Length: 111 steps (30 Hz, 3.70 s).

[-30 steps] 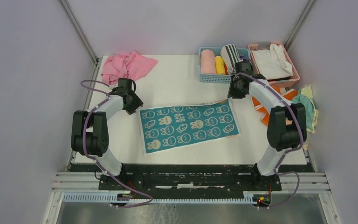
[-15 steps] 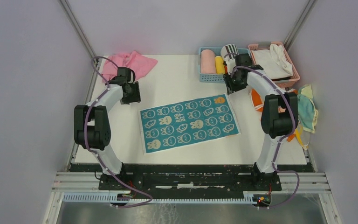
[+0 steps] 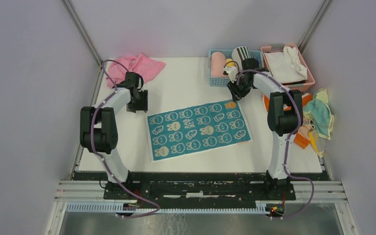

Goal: Roll the towels
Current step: Flatten out the towel at the center of the board, then fold the towel at the center of the board.

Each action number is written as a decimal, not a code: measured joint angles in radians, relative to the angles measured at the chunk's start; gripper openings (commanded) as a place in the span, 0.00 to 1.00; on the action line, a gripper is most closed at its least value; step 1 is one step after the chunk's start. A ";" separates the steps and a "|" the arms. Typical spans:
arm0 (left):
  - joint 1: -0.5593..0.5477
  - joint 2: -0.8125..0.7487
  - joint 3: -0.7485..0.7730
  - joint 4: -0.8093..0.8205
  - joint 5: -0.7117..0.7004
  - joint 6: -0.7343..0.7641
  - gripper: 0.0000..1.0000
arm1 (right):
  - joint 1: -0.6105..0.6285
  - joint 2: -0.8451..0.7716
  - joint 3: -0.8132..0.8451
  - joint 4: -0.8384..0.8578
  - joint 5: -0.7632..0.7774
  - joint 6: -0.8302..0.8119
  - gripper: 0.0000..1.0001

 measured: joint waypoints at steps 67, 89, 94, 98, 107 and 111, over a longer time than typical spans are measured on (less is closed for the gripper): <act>-0.077 0.225 0.237 -0.134 0.120 0.079 0.03 | -0.053 -0.006 -0.030 -0.003 0.034 0.001 0.01; -0.091 -0.119 0.070 -0.016 0.076 0.123 0.03 | -0.048 -0.415 -0.367 0.159 0.052 -0.061 0.01; -0.100 -0.232 -0.017 0.006 0.078 0.121 0.03 | -0.048 -0.548 -0.462 0.194 0.049 -0.060 0.01; -0.114 -0.270 -0.035 0.011 0.065 0.122 0.03 | -0.048 -0.621 -0.521 0.258 0.057 -0.060 0.01; -0.122 -0.243 0.084 0.030 0.019 0.124 0.03 | -0.048 -0.636 -0.538 0.396 0.059 -0.099 0.01; -0.129 -0.252 0.056 0.051 0.007 0.124 0.03 | -0.048 -0.646 -0.584 0.452 0.044 -0.134 0.01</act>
